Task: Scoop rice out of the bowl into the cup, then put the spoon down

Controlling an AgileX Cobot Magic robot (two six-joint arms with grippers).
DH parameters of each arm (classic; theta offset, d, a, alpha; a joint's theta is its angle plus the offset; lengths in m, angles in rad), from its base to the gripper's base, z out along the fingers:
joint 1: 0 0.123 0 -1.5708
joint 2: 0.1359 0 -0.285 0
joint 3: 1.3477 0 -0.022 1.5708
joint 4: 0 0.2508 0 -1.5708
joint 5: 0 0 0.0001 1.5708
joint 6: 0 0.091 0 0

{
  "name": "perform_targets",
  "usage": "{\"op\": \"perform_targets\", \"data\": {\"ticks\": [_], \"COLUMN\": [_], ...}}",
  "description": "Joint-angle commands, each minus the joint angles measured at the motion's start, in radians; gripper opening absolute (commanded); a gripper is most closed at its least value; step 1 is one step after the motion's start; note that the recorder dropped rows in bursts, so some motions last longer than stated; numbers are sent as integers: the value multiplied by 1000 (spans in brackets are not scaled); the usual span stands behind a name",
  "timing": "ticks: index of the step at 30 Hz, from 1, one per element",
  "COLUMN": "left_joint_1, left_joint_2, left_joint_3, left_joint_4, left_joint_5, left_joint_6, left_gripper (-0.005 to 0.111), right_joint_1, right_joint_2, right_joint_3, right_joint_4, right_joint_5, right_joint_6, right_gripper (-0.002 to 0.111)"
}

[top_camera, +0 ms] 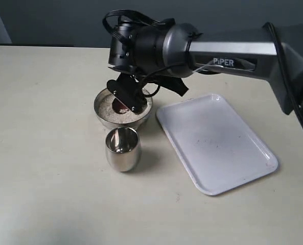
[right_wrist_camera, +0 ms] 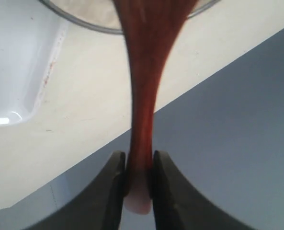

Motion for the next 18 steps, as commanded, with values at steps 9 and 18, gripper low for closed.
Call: {"op": "perform_targets", "data": {"ticks": [9, 18], "left_joint_1": [-3, -3], "left_joint_2": [-5, -5], "left_joint_3": [-2, -2], "left_joint_4": [2, 2], "left_joint_5": [-10, -10], "left_joint_6": [-6, -6], "left_gripper": [1, 1], "right_joint_1": [53, 86], "right_joint_2": [-83, -97], "right_joint_3": [20, 123], "right_joint_4": [99, 93], "right_joint_5": [89, 62], "right_joint_6": [-5, -5], "right_gripper": [-1, -1]}}
